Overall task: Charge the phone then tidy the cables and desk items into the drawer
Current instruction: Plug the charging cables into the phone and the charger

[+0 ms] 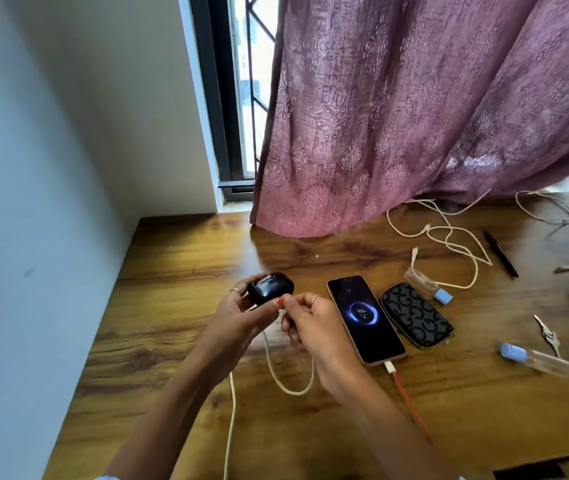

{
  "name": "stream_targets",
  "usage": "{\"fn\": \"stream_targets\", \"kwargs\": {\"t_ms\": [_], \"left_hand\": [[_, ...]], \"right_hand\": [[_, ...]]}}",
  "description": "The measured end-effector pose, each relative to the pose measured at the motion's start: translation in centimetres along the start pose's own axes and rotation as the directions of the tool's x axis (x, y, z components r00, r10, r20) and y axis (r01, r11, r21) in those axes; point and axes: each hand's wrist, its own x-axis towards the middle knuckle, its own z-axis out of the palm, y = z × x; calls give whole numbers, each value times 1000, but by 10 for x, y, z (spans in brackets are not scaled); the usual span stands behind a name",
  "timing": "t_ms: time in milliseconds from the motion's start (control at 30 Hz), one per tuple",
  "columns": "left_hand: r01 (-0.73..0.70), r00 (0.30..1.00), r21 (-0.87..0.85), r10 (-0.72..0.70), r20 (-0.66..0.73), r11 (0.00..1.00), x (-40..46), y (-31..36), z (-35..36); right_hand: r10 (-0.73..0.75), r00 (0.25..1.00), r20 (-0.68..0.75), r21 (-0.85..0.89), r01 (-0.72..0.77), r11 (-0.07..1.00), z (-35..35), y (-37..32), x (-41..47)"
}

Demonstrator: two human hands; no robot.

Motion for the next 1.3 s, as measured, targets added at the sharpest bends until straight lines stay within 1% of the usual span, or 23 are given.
{"fn": "stream_targets", "kwargs": {"t_ms": [67, 100, 167, 233, 333, 400, 500, 600, 700, 867, 1067, 1233, 1300], "left_hand": [[-22, 999, 52, 20, 33, 998, 6, 3, -5], [-33, 999, 29, 32, 41, 999, 7, 5, -5], [-36, 998, -83, 41, 52, 996, 12, 9, -6], [-36, 996, -179, 50, 72, 983, 14, 12, -4], [-45, 991, -226, 72, 113, 973, 15, 15, 1], [-45, 989, -245, 78, 125, 969, 12, 19, 7], [-32, 983, -269, 79, 165, 962, 8, 24, 16], [-53, 982, -233, 93, 162, 971, 7, 27, 23], [-65, 979, -223, 105, 173, 973, 6, 27, 25], [-40, 977, -225, 86, 196, 974, 4, 28, 25], [-30, 972, -161, 67, 225, 986, 9, 28, 22], [-10, 978, -120, 35, 206, 993, 20, 22, 18], [18, 986, -100, -2, 165, 995, 28, 17, 15]], "right_hand": [[-10, 999, 31, -5, 10, 1000, -4, -4, 0], [-20, 998, 59, 12, 19, 1000, -7, -7, -2], [-30, 991, 132, 73, 20, 997, -12, -13, -6], [-49, 986, 158, 122, 30, 992, -19, -19, -11], [-136, 986, 95, 201, 115, 973, -29, -27, -17], [-209, 977, 47, 175, 198, 964, -32, -32, -20], [-291, 957, 15, 129, 287, 949, -35, -35, -21], [-352, 936, -12, 121, 351, 928, -34, -36, -22], [-383, 923, -42, 118, 385, 915, -34, -37, -21], [-386, 920, -72, 154, 393, 907, -35, -37, -16], [-370, 924, -94, 166, 381, 910, -36, -35, -9], [-319, 941, -114, 159, 334, 929, -48, -31, 2], [-289, 944, -156, 160, 313, 936, -59, -28, 4]]}}
